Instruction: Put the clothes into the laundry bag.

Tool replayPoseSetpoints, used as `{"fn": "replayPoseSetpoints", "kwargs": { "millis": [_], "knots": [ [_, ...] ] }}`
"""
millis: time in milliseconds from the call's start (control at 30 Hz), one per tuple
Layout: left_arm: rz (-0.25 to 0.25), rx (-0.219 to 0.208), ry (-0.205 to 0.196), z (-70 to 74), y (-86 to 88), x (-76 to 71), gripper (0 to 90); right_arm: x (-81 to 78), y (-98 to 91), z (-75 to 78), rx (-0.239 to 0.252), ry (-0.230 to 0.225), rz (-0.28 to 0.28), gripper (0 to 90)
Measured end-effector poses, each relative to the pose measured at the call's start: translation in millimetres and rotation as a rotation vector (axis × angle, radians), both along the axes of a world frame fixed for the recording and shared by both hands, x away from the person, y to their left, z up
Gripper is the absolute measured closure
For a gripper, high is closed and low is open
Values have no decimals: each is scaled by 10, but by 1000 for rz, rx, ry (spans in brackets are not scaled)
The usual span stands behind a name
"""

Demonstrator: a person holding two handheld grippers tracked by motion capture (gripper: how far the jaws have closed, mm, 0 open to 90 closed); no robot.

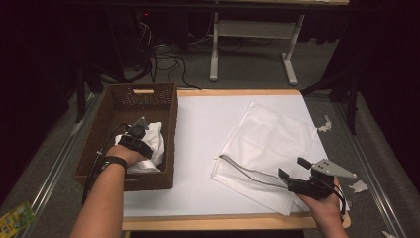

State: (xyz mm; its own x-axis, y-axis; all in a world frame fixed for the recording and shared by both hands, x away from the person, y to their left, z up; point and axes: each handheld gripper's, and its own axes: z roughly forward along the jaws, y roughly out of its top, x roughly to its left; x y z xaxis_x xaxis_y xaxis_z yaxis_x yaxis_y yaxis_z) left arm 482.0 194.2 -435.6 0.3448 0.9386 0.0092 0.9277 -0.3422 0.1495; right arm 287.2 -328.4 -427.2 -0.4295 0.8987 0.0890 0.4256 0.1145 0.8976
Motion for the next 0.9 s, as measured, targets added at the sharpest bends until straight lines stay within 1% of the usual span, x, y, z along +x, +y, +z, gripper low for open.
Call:
{"fn": "replayPoseSetpoints", "kwargs": {
  "millis": [167, 400, 433, 467, 533, 567, 667, 733, 767, 800, 900],
  "knots": [
    [-10, -10, -17, 38, -9, -2, 545, -4, -1, 6, 0, 0, -1, 154],
    [-15, -17, -28, 55, 7, 3, 705, -6, -7, 10, 3, -5, -5, 154],
    [-17, -18, -28, 59, 6, 3, 705, -6, -7, 10, 3, -5, -5, 154],
    [-21, -15, -30, 61, 1, 1, 723, -4, -7, 9, 4, -4, -6, 154],
    [-42, 1, -44, 75, -28, -11, 740, -6, -7, 11, 3, -6, -5, 155],
    [-42, 1, -44, 75, -28, -11, 748, -6, -7, 11, 3, -6, -5, 155],
    [-54, -4, -66, 113, -21, -17, 759, -7, -11, 13, 7, -7, -7, 155],
    [-64, -19, -87, 142, -12, -25, 762, -7, -17, 15, 6, -8, -9, 155],
    [-70, -29, -102, 160, -9, -29, 763, -6, -20, 15, 8, -7, -12, 155],
    [-84, -47, -127, 177, -3, -38, 763, -4, -23, 14, 9, -10, -14, 155],
    [-89, -80, -174, 229, 11, -57, 765, -8, -31, 15, 9, -11, -17, 157]
  ]
}}
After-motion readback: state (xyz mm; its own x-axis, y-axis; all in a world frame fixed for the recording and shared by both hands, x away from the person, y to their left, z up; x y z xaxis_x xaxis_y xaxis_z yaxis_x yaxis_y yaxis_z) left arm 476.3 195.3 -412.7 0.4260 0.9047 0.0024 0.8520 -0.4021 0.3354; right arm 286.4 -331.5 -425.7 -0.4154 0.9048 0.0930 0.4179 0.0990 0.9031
